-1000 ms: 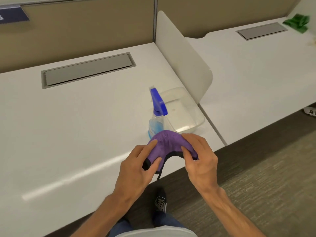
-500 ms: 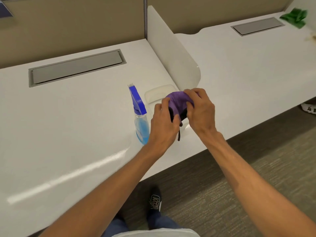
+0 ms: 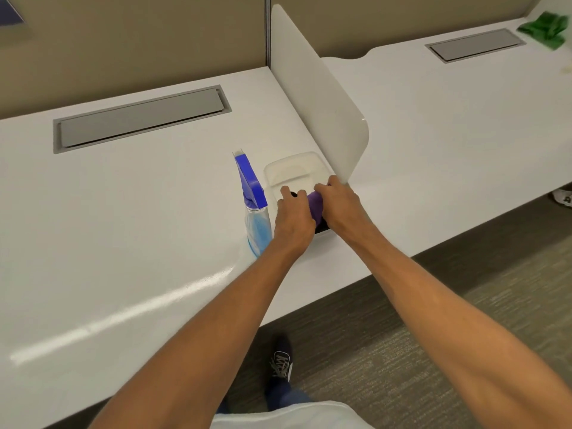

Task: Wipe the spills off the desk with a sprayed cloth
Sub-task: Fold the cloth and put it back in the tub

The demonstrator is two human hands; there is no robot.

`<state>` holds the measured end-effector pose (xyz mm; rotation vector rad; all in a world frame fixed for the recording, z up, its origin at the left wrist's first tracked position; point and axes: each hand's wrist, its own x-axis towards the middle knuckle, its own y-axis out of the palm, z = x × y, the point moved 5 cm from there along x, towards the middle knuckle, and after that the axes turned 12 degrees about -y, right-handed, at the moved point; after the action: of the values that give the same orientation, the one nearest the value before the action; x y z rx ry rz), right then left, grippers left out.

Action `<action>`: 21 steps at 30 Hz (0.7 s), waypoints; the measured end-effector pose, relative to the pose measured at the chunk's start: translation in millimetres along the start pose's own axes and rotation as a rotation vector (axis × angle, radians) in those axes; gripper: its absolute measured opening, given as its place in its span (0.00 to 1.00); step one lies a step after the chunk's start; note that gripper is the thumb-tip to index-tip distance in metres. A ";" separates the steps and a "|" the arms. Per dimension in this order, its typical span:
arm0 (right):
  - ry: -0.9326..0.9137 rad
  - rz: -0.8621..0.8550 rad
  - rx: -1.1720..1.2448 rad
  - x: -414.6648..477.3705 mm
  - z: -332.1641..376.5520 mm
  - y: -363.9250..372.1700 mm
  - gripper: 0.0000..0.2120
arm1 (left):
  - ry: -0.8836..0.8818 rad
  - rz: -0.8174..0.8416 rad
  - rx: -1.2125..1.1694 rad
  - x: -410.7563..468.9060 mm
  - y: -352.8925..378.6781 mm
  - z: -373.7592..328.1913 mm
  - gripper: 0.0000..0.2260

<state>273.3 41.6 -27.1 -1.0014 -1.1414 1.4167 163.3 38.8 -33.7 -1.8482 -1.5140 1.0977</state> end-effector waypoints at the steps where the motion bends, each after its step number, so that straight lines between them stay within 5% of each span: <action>1: -0.012 0.009 -0.031 1.8 -0.1 1.3 0.08 | 0.009 0.002 0.037 0.7 1.1 -1.0 0.15; 7: -0.087 0.044 -0.348 14.4 0.3 11.7 0.03 | 0.045 0.010 0.216 3.9 7.8 -2.8 0.24; 12: -0.123 0.037 -0.331 14.7 -8.8 16.0 0.03 | 0.040 0.004 0.332 4.4 14.5 -2.1 0.29; 15: -0.117 -0.129 -0.164 4.8 -10.8 7.0 0.12 | 0.114 -0.029 0.353 -6.7 11.8 -8.9 0.29; 21: 0.069 -0.453 0.622 -43.0 2.8 -17.1 0.23 | 0.362 -0.175 0.004 -83.1 -25.6 4.3 0.24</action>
<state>280.0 -0.8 -9.5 -0.3202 -0.7346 1.2312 141.2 -35.2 6.5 -1.7578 -1.4232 0.6430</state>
